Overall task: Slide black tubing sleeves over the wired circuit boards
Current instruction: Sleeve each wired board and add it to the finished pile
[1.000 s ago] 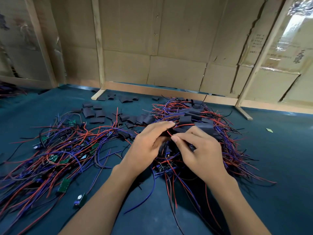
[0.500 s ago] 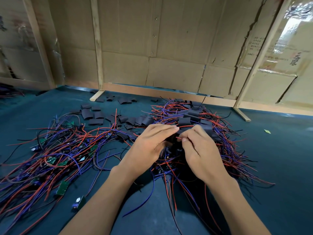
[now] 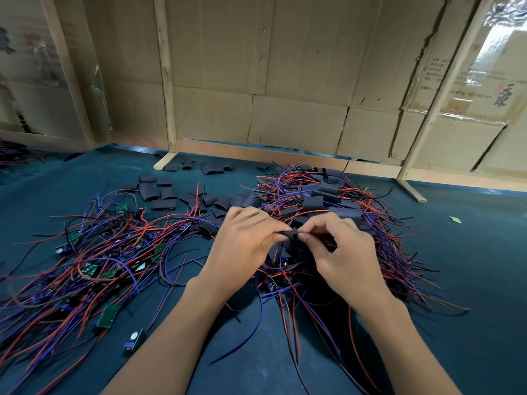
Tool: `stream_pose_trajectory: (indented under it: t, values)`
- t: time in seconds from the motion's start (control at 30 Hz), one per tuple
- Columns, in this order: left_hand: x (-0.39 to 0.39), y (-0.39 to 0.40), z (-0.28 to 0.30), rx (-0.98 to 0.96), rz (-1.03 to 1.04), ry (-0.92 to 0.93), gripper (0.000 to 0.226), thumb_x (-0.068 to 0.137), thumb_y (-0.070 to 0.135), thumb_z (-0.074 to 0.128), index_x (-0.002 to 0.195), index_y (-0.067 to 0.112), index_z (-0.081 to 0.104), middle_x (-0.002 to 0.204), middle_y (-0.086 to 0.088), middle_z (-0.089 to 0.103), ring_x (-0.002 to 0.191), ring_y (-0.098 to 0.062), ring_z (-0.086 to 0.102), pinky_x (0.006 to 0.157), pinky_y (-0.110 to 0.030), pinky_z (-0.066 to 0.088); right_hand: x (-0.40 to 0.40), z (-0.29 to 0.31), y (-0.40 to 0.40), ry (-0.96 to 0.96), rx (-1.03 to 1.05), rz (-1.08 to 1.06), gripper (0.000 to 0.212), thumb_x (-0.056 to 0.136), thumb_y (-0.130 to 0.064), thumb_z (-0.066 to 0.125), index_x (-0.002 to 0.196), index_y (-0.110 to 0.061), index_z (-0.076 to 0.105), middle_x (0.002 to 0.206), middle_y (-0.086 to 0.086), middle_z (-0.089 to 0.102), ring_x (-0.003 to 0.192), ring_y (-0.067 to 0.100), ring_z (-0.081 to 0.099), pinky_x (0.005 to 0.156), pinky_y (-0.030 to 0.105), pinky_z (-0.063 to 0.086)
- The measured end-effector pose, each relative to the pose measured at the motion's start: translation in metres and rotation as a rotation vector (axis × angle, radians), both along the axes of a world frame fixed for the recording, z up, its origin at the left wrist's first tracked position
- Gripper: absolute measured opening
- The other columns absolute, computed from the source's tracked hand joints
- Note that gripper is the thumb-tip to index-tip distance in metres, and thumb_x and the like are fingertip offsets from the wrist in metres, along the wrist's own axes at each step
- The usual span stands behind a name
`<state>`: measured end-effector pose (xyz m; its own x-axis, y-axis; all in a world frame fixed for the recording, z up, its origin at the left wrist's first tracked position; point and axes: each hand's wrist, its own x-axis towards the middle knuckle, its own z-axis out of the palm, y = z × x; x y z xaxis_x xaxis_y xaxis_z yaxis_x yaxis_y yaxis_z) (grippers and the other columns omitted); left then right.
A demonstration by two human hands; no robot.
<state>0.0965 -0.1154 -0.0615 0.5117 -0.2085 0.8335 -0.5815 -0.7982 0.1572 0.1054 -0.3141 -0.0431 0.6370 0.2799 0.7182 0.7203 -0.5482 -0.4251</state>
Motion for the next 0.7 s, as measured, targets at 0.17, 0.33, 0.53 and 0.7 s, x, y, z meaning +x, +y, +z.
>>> stream_pose_trajectory:
  t: [0.17,0.33,0.53,0.7]
  values:
    - [0.001,0.006,-0.001,-0.116,0.084,-0.007,0.008,0.089,0.031,0.071,0.093,0.029,0.078,0.088,0.018,0.072,0.102,-0.008,0.064,0.091,-0.041,0.035,-0.001,0.009,-0.010,-0.181,-0.129,-0.006,0.024,0.081,-0.032,0.078,0.103,-0.023,0.072,0.102,-0.024,0.064,0.096,0.004,0.053,0.088,0.029,0.033]
    - [0.004,0.011,-0.004,-0.241,0.112,0.029,0.008,0.087,0.023,0.076,0.093,0.028,0.076,0.085,0.018,0.070,0.087,-0.004,0.061,0.089,-0.035,0.032,0.003,0.018,-0.031,-0.123,-0.280,-0.099,0.026,0.075,-0.038,0.082,0.098,-0.030,0.074,0.095,-0.020,0.069,0.092,0.016,0.049,0.081,0.037,0.026]
    - [0.003,0.009,-0.006,-0.462,0.078,0.030,0.011,0.081,0.019,0.076,0.092,0.022,0.077,0.079,0.011,0.071,0.092,0.021,0.047,0.081,-0.045,0.045,0.008,0.014,-0.031,-0.053,-0.288,-0.102,0.027,0.074,-0.032,0.089,0.097,-0.028,0.076,0.093,-0.010,0.055,0.095,0.019,0.043,0.086,0.044,0.036]
    - [0.001,0.010,-0.005,-0.522,0.079,0.064,0.013,0.083,0.023,0.072,0.095,0.025,0.077,0.076,0.012,0.069,0.090,0.019,0.048,0.083,-0.051,0.049,0.009,0.012,-0.030,-0.123,-0.195,-0.069,0.013,0.090,-0.029,0.077,0.100,-0.021,0.076,0.100,-0.006,0.063,0.098,0.023,0.055,0.090,0.044,0.041]
